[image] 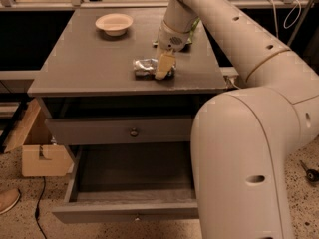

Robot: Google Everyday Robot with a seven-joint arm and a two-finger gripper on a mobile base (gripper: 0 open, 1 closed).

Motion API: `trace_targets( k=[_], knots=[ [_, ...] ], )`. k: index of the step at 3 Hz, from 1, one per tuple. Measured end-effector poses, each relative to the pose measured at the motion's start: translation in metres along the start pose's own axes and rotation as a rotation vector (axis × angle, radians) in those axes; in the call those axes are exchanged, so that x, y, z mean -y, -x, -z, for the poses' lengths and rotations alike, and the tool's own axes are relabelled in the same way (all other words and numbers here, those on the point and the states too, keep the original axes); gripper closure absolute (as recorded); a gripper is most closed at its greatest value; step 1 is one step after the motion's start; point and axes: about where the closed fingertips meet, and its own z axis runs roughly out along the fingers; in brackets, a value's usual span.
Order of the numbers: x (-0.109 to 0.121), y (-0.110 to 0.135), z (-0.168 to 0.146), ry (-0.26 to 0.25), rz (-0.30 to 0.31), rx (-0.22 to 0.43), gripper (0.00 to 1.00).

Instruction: Place redbull can into middle drawer

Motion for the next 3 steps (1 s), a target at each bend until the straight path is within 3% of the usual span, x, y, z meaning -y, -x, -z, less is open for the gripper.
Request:
trace_targets(
  k=[1, 2, 3],
  knots=[
    [0.000, 0.000, 0.002, -0.001, -0.006, 0.009, 0.85],
    [-0.012, -0.015, 0.024, -0.057, -0.058, 0.089, 1.00],
    [-0.039, -0.044, 0.044, -0.101, -0.155, 0.113, 1.00]
  ],
)
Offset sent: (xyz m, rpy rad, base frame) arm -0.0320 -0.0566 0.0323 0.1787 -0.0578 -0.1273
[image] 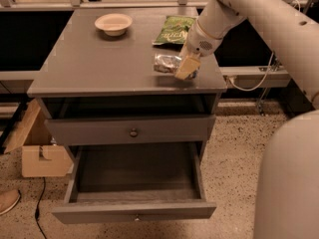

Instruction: Place redbull can into middle drawer

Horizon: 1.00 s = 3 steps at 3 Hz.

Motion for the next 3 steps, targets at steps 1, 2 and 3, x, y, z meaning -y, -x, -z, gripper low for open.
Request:
trace_targets(
  k=[1, 2, 3],
  knots=[
    [-0.043, -0.061, 0.034, -0.053, -0.178, -0.035, 1.00],
    [-0.066, -0.094, 0.058, -0.101, -0.272, -0.054, 1.00],
    [-0.066, -0.094, 0.058, -0.101, -0.272, -0.054, 1.00]
  ],
)
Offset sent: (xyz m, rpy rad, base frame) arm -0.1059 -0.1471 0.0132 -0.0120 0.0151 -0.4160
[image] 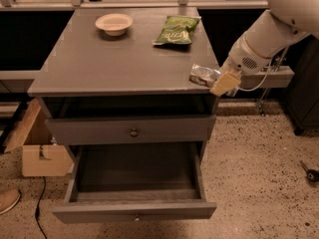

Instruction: Place redbull can into middle drawer

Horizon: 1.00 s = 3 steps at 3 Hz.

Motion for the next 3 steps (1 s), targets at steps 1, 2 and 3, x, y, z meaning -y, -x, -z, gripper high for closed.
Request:
trace_targets(
  k=[1, 2, 3],
  knots=[
    [-0.021, -0.013, -0.015, 0.066, -0.043, 0.038, 1.00],
    [-0.076, -0.033, -0.050, 0.204, -0.141, 0.133, 1.00],
    [-0.115, -0.037, -0.082, 0.304, -0.186, 0.169, 1.00]
  ],
)
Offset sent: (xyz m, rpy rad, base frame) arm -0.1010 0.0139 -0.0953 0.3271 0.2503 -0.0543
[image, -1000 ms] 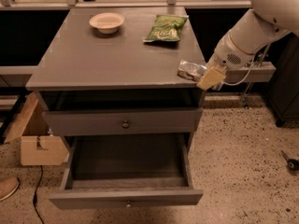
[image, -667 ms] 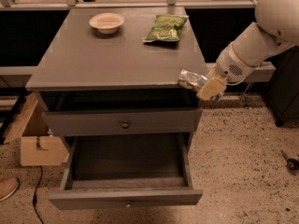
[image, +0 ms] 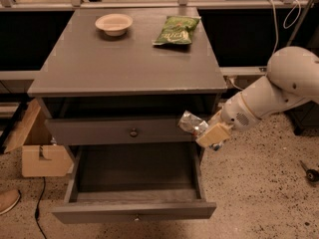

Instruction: Place redbull can into middle drawer

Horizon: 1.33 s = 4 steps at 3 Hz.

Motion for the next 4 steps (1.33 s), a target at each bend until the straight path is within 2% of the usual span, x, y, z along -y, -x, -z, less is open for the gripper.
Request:
trace_targets(
  k=[1, 2, 3, 4],
  knots=[
    [-0.033, -0.001, -0.075, 0.127, -0.021, 0.016, 1.00],
    [-0.033, -0.001, -0.075, 0.127, -0.021, 0.016, 1.00],
    [-0.031, -0.012, -0.096, 0.149, -0.035, 0.007, 1.00],
    [-0.018, -0.035, -0.142, 0.148, -0.060, -0.005, 1.00]
  ],
)
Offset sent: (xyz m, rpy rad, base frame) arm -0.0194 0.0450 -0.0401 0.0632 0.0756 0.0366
